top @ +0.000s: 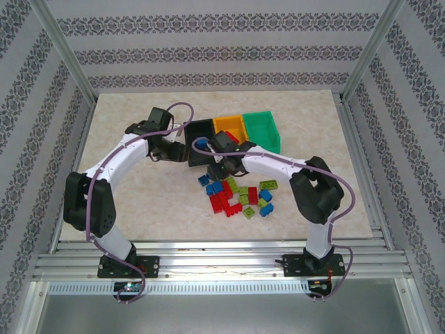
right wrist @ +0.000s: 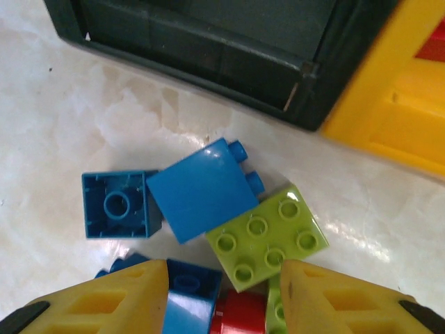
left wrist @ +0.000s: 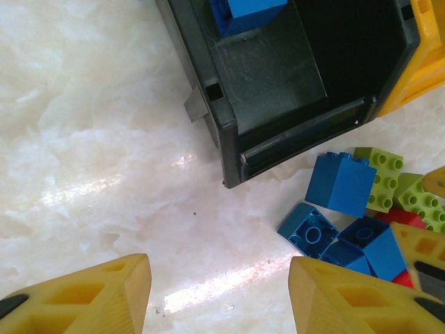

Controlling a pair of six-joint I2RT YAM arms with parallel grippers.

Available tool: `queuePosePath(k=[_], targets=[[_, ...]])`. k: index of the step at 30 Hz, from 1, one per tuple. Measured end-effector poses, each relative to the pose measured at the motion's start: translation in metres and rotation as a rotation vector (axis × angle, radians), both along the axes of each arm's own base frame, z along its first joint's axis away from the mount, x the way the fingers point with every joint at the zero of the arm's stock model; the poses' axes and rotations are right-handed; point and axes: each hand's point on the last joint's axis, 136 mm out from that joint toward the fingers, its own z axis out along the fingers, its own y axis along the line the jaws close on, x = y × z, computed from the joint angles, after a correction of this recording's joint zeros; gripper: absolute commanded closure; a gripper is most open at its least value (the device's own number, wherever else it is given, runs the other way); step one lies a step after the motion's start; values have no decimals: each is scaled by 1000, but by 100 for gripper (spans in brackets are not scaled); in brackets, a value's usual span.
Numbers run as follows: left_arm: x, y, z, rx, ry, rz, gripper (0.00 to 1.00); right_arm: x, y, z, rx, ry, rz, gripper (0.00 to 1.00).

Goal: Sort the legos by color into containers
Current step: Pick up the lego from the center of the table.

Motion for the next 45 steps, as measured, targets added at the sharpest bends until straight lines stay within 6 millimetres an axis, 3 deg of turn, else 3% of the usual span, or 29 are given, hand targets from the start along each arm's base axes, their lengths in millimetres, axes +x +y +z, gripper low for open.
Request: queuePosePath(k=[6,25,39,45], targets=[[0,1,0,5,6,2,45,10,15,-5,0,-4,14,51],[3,4,-4,13,26,12,44,17,20,-22,-82,-8,53,41],[2,7,-4,21,29,17,44,18,24,-28,-97,-8,64,54],[3,8,-4,29,26,17,44,17,23,-25,-93,-12,64,55]])
